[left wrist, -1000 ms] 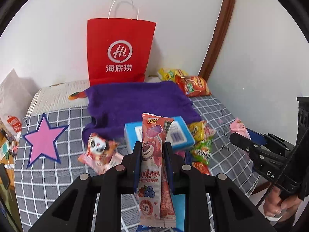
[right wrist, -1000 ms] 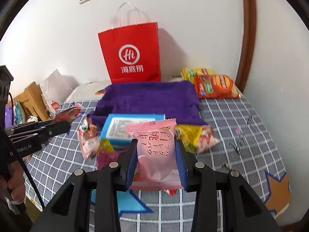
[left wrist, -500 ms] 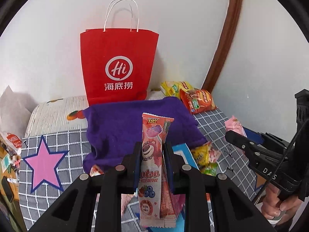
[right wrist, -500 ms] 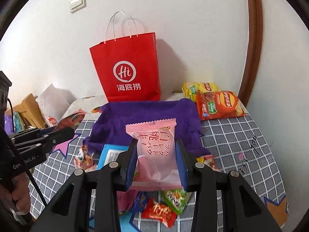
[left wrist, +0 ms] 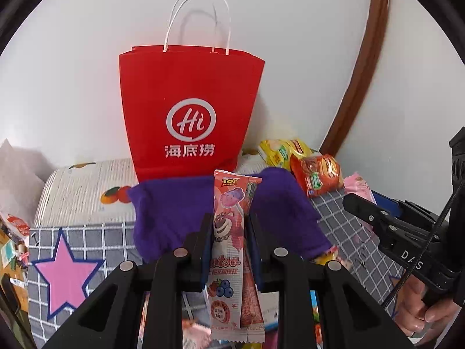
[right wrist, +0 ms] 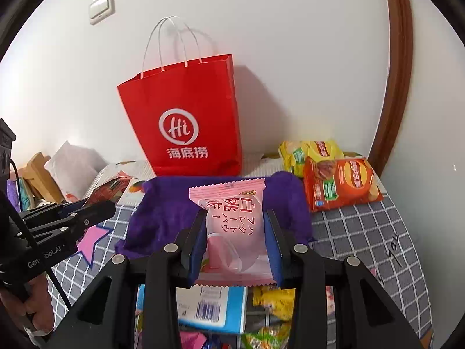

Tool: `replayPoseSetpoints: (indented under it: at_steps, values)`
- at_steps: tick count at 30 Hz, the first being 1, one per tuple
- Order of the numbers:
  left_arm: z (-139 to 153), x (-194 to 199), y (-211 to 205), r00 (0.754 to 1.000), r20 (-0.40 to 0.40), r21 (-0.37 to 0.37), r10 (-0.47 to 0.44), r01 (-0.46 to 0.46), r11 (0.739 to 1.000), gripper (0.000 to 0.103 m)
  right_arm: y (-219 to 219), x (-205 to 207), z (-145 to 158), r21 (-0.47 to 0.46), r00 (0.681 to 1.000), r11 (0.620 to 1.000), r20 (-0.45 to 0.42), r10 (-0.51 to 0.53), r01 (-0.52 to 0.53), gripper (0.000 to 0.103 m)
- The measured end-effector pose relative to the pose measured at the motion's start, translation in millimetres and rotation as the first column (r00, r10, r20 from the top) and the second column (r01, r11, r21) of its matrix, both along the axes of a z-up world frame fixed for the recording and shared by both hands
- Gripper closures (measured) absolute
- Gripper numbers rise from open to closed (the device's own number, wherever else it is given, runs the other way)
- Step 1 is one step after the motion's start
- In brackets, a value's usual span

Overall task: Organize snacks
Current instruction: 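Carry the pink packet and lollipop stick over the purple towel with both tools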

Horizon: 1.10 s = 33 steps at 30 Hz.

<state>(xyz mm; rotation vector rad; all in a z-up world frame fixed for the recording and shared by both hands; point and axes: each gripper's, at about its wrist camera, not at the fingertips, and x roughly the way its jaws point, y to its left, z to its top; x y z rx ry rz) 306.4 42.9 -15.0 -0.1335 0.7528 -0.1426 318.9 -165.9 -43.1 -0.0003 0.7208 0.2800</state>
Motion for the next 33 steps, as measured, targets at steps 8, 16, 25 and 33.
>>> replayPoseSetpoints:
  at_steps: [8,16,25,33]
  values:
    - [-3,45,8,1.000,0.000,-0.035,0.028,-0.028,0.999,0.081,15,48,4,0.016,1.000,1.000,0.011,-0.001,0.001,0.065]
    - [-12,79,16,0.998,-0.003,-0.026,0.069,-0.069,0.997,0.081,21,97,-12,0.045,1.000,0.998,-0.003,0.031,-0.031,0.065]
    - [-60,102,22,0.990,-0.089,0.034,0.109,-0.106,0.994,0.081,9,139,-70,0.022,0.994,1.000,-0.114,0.003,-0.001,0.065]
    - [-87,117,25,0.976,-0.170,0.070,0.137,-0.126,0.990,0.081,3,161,-111,-0.035,0.971,0.999,-0.238,-0.004,-0.004,0.065]
